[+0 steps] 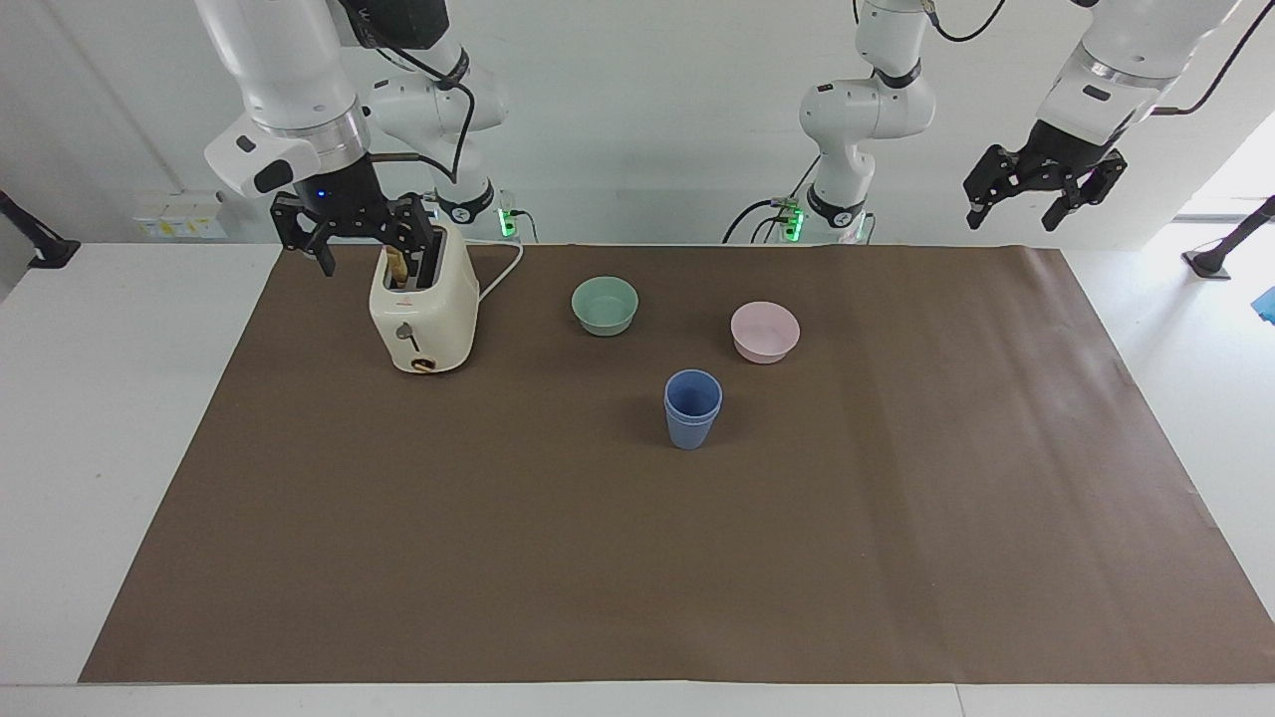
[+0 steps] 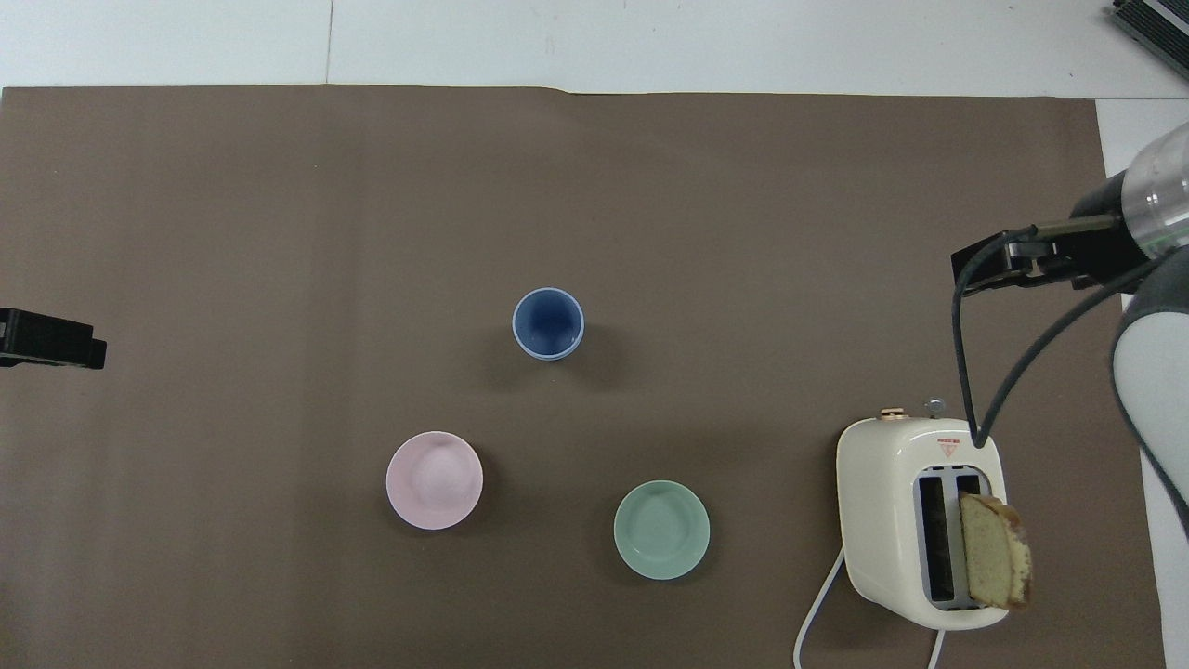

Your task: Stack blue cups with both arms

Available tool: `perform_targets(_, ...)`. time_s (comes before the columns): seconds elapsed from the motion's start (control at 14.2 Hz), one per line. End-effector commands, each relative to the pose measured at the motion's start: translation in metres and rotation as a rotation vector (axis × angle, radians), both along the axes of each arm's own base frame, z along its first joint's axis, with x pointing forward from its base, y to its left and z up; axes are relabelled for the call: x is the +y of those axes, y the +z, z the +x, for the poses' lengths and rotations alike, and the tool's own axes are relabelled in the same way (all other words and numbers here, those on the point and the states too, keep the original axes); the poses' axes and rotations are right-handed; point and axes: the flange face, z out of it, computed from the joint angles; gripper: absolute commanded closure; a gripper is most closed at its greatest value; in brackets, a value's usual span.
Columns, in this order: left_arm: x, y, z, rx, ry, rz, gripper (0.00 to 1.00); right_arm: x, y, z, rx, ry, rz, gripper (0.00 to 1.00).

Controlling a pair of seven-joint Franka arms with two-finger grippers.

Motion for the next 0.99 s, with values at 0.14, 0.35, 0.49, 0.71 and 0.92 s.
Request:
perform_targets(0.14, 0.003, 0.003, -0.002, 0.008, 0.000, 0.006, 0.00, -0.023, 0.004, -0.001, 0.007, -0.002, 0.003, 0.00)
perform_targets(0.35, 0.003, 0.003, -0.002, 0.008, 0.000, 0.006, 0.00, -0.029, 0.004, 0.000, 0.002, -0.014, 0.008, 0.00)
perform_targets(0.49, 0.003, 0.002, -0.001, 0.009, 0.000, 0.006, 0.00, -0.029, 0.006, -0.001, -0.005, -0.013, 0.010, 0.00)
perform_targets(0.71, 0.002, 0.002, -0.002, 0.009, -0.001, 0.007, 0.00, -0.027, 0.007, -0.001, -0.010, -0.010, 0.014, 0.00)
perform_targets(0.92, 0.003, 0.002, -0.001, 0.009, 0.000, 0.006, 0.00, -0.026, 0.008, -0.002, -0.011, -0.007, 0.014, 0.00)
